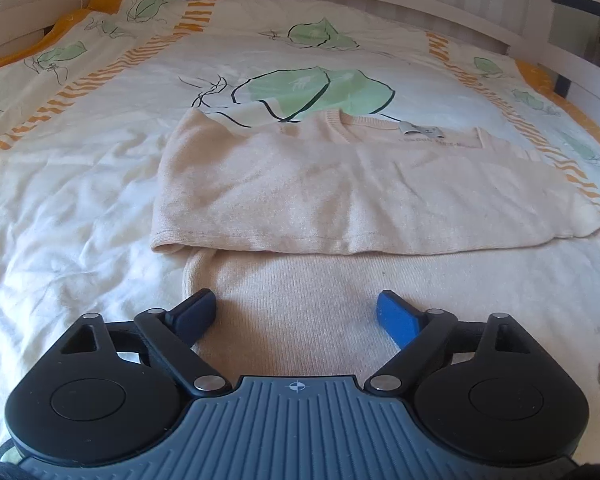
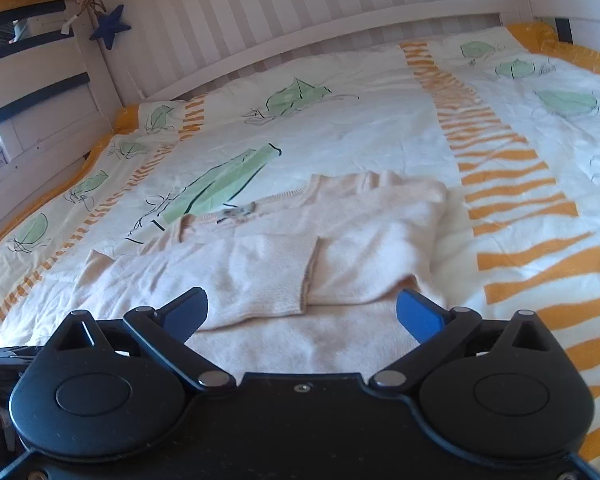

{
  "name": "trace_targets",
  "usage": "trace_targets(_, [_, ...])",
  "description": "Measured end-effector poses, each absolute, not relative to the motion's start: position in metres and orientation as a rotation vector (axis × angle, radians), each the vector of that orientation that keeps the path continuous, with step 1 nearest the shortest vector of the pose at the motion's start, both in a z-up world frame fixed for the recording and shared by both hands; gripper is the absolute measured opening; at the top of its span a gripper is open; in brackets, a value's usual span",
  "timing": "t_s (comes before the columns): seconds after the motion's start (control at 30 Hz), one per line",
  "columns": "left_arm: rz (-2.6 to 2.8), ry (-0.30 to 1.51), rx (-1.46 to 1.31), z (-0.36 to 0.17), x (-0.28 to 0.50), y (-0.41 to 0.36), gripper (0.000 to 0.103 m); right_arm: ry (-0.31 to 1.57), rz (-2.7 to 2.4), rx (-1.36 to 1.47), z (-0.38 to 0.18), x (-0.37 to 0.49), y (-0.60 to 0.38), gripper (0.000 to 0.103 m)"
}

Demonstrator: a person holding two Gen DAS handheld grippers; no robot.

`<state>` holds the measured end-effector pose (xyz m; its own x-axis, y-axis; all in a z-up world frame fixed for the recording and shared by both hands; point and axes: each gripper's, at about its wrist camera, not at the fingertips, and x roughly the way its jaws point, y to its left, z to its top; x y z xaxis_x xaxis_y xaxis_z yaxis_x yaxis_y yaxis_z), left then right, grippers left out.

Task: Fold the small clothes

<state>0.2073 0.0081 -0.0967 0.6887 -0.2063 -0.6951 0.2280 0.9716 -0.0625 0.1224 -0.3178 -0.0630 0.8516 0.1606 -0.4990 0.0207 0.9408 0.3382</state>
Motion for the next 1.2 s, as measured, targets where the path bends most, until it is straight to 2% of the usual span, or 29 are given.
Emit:
trace_targets(0.1, [-0.249, 0.757, 0.01, -0.101, 0.206, 0.011, 0.094, 0.56, 0.098, 0.319, -0.057, 0.129, -0.31, 0.101])
trace_targets(0.17, [-0.25, 0.747, 0.008, -0.101, 0.204, 0.011, 0.094, 0.592, 0.113, 0.313, -0.058, 0.141, -0.305, 0.09])
trace_targets(0.37, [-0.258, 0.736, -0.006, -0.102, 0.202, 0.013, 0.094, 0.669, 0.113, 0.357, -0.071, 0.175, -0.301, 0.078])
trace_targets(0.73, [-0.259, 0.723, -0.013, -0.103, 0.201, 0.014, 0.094, 0.726, 0.116, 0.424, -0.085, 0.195, -0.309, 0.076])
trace_targets(0.8, [-0.26, 0.722, -0.013, -0.103, 0.201, 0.014, 0.094, 0.727, 0.126, 0.437, -0.084, 0.197, -0.308, 0.072])
trace_targets(0.9, [-0.26, 0.722, -0.014, -0.103, 0.201, 0.014, 0.094, 0.729, 0.133, 0.447, -0.083, 0.199, -0.307, 0.058])
trace_targets(0.97, [-0.259, 0.722, -0.013, -0.103, 0.201, 0.014, 0.094, 0.751, 0.128, 0.45, -0.084, 0.204, -0.304, 0.031])
trace_targets(1.03, [-0.259, 0.723, -0.013, -0.103, 0.201, 0.014, 0.094, 0.756, 0.137, 0.436, -0.079, 0.207, -0.3, 0.018])
trace_targets(1.2, [-0.259, 0.722, -0.01, -0.103, 0.201, 0.014, 0.094, 0.643, 0.241, 0.33, -0.022, 0.199, -0.284, 0.014])
